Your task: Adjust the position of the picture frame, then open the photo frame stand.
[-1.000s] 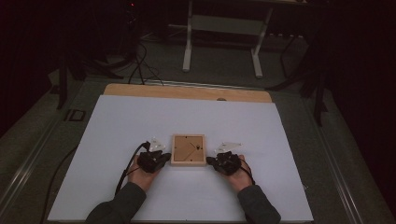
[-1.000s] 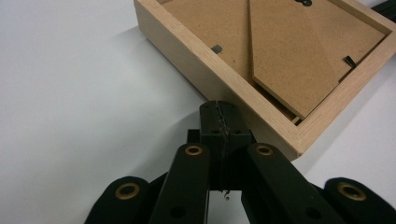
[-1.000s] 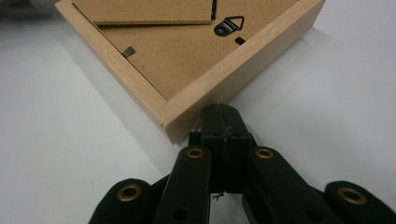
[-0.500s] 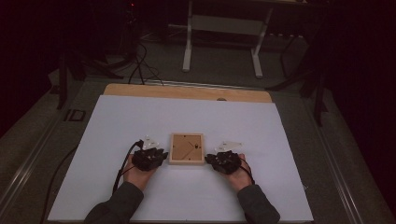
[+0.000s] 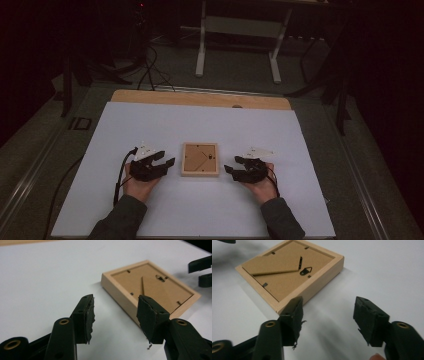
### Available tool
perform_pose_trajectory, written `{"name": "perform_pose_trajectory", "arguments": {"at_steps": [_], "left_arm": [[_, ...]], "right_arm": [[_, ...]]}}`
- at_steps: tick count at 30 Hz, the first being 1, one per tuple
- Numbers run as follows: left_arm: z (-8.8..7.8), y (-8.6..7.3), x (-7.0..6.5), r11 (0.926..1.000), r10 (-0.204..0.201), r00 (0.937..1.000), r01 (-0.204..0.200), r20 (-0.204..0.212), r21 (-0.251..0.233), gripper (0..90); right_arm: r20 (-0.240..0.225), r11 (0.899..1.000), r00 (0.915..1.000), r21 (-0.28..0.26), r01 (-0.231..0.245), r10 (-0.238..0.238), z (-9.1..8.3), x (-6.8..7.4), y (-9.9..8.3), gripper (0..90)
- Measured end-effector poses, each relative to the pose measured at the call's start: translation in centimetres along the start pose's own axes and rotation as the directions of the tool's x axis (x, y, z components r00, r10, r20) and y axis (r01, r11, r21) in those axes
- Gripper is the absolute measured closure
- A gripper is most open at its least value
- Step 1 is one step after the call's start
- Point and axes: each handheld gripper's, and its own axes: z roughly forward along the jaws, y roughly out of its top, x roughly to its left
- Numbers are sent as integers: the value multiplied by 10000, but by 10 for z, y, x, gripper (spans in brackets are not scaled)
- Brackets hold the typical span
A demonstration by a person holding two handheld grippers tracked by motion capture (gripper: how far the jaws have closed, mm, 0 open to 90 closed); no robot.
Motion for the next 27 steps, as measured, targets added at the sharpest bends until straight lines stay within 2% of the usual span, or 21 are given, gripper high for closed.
{"name": "perform_pose_trajectory", "arguments": {"at_steps": [7,17,23,27], "left_arm": [[-4,2,-3,9982,461,9987,-454,200,-381,439],[-2,5,-9,9973,606,9977,-593,311,-435,431],[1,8,-16,9962,860,9954,-853,431,-176,431],[3,12,-21,9952,974,9930,-976,672,-5,428]], "right_arm": [[76,9994,9998,-308,-181,184,-3,-3,1,346],[208,9980,9996,-606,-172,185,-10,-5,5,347],[215,9976,9994,-628,-275,289,-11,-8,4,350],[208,9972,9991,-660,-357,371,-13,-8,4,351]]}}
